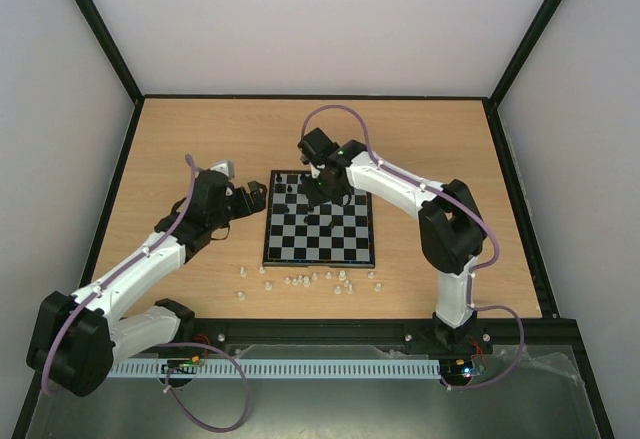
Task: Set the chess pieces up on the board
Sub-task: Pick up the chess piece from the chessboard.
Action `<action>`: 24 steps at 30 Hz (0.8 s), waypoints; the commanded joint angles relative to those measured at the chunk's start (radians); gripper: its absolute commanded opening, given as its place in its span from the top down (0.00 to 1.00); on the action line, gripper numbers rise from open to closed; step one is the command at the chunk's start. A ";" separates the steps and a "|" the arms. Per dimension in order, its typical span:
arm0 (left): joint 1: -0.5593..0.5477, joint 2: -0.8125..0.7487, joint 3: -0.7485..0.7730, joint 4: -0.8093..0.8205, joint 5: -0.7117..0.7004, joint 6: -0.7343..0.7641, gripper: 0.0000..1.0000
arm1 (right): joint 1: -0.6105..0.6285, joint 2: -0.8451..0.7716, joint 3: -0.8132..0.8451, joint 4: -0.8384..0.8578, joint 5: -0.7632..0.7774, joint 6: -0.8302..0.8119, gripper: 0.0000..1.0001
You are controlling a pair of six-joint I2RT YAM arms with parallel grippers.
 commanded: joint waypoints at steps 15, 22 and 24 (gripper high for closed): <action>-0.002 -0.029 -0.020 0.004 -0.013 0.009 0.01 | 0.016 0.166 0.119 -0.057 -0.031 -0.042 0.67; -0.002 -0.025 -0.021 0.006 -0.015 0.007 0.00 | 0.017 0.194 0.125 -0.059 -0.035 -0.043 0.73; -0.002 -0.022 -0.021 0.007 -0.013 0.007 0.00 | 0.019 0.197 0.123 -0.060 -0.034 -0.042 0.73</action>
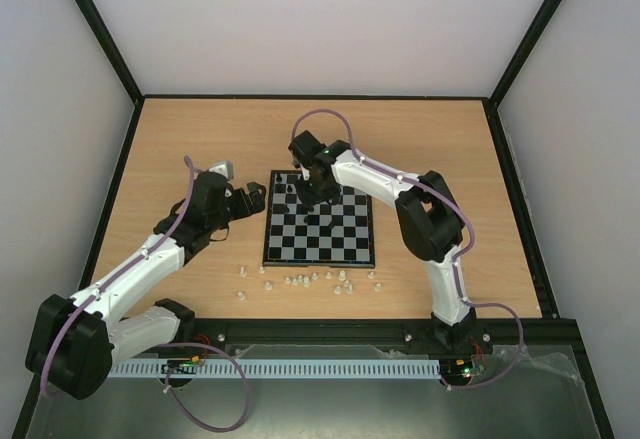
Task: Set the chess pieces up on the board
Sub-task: Pick up the chess piece from the chessboard.
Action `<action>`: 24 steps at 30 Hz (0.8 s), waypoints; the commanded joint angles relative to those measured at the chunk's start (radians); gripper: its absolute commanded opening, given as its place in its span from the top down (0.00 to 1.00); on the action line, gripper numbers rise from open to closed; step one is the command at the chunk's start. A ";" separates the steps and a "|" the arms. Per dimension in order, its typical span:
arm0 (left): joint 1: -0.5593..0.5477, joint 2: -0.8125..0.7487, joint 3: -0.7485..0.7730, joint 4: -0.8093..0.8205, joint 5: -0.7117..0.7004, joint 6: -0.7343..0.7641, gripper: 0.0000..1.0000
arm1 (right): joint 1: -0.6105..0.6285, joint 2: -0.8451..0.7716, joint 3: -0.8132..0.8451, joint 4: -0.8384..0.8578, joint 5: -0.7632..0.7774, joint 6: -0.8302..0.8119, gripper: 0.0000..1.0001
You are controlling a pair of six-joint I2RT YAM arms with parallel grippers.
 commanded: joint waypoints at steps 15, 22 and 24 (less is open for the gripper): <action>-0.002 -0.001 -0.011 0.009 -0.006 0.007 0.00 | -0.001 0.012 0.017 -0.089 0.053 0.003 0.93; -0.002 0.003 -0.014 0.015 0.000 0.008 0.01 | -0.101 -0.101 0.005 -0.139 0.110 0.012 0.92; -0.002 0.006 -0.012 0.017 0.002 0.010 0.01 | -0.125 -0.118 0.009 -0.153 0.114 0.007 0.92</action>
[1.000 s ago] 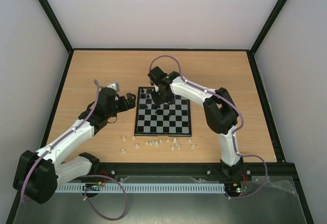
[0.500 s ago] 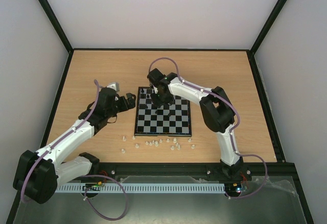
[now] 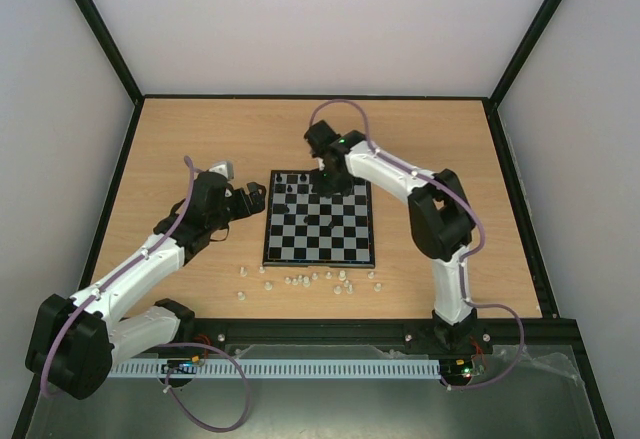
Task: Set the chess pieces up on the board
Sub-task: Pick up the chess piece from the chessboard, then place the chess piece on the chessboard.
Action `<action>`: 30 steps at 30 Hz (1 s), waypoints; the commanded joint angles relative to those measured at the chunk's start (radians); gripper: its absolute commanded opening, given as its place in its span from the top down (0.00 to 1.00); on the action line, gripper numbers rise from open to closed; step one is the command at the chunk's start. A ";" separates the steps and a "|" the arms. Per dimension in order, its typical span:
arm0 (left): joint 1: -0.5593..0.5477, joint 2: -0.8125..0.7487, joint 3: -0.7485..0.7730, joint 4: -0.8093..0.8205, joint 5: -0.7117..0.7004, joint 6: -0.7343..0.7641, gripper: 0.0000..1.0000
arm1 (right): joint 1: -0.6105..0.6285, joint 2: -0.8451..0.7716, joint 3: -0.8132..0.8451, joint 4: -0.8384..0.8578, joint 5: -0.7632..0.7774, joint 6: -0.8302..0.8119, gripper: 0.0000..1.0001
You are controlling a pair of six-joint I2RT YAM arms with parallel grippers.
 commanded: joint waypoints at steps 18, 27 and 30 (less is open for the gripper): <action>-0.002 0.013 -0.014 0.020 0.004 0.011 0.01 | -0.166 0.093 0.221 -0.143 0.073 0.009 0.88; -0.002 0.017 -0.016 0.023 0.003 0.012 0.01 | -0.169 0.094 0.187 -0.135 0.080 0.014 0.87; -0.002 0.024 -0.017 0.027 0.007 0.010 0.01 | -0.169 0.066 0.141 -0.120 0.054 0.016 0.81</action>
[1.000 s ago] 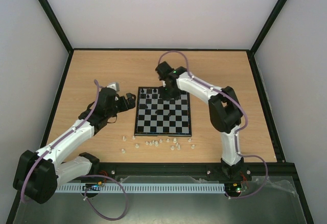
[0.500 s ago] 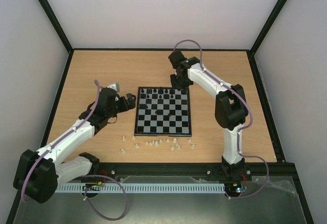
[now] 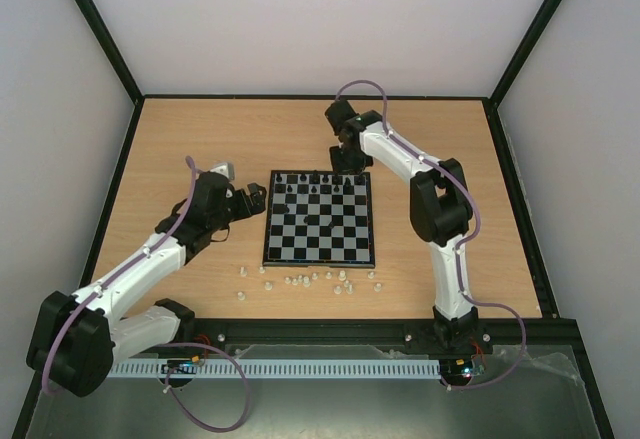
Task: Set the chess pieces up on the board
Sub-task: Place the chess piece on the chessboard.
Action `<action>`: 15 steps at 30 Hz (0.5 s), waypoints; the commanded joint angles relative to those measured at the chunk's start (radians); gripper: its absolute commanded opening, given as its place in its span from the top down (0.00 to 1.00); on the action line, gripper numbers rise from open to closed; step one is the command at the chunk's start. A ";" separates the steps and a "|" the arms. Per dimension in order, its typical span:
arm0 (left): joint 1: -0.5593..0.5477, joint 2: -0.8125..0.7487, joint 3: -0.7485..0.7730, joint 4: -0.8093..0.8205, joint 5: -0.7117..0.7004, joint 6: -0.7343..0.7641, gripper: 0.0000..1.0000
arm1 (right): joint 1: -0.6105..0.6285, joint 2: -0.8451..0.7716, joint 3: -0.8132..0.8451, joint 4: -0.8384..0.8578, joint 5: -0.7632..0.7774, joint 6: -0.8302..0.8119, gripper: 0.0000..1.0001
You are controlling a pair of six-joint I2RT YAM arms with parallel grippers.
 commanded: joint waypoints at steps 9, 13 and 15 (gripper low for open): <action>-0.002 0.020 -0.014 0.030 0.008 0.012 0.00 | -0.004 -0.054 -0.126 -0.015 -0.050 -0.003 0.80; -0.002 0.021 -0.014 0.029 0.007 0.011 0.01 | -0.004 -0.046 -0.121 -0.011 -0.045 -0.005 0.83; -0.002 0.020 -0.013 0.029 0.006 0.011 0.01 | -0.004 -0.042 -0.116 -0.008 -0.042 -0.007 0.84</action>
